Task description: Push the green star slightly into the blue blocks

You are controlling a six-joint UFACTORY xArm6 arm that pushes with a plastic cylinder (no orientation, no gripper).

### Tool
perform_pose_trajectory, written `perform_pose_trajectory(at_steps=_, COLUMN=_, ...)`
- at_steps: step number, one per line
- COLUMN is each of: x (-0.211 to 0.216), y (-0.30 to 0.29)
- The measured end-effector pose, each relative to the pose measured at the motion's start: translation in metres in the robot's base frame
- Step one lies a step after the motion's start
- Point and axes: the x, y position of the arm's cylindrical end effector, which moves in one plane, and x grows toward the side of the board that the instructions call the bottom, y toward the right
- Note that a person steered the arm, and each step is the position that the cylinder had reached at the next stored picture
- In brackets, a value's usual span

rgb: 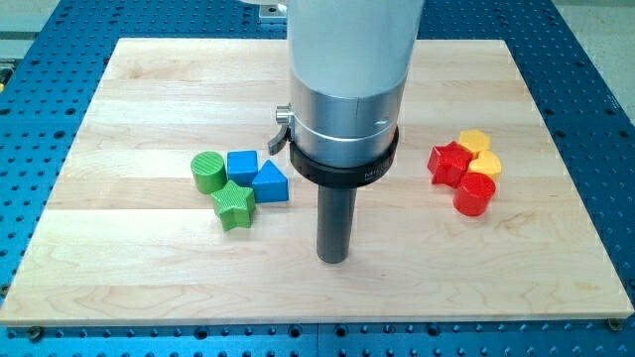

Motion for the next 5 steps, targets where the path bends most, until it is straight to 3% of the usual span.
perform_pose_trajectory(at_steps=2, x=0.028, y=-0.052)
perform_pose_trajectory(at_steps=3, x=0.028, y=-0.052)
perform_pose_trajectory(at_steps=5, x=0.034, y=-0.115)
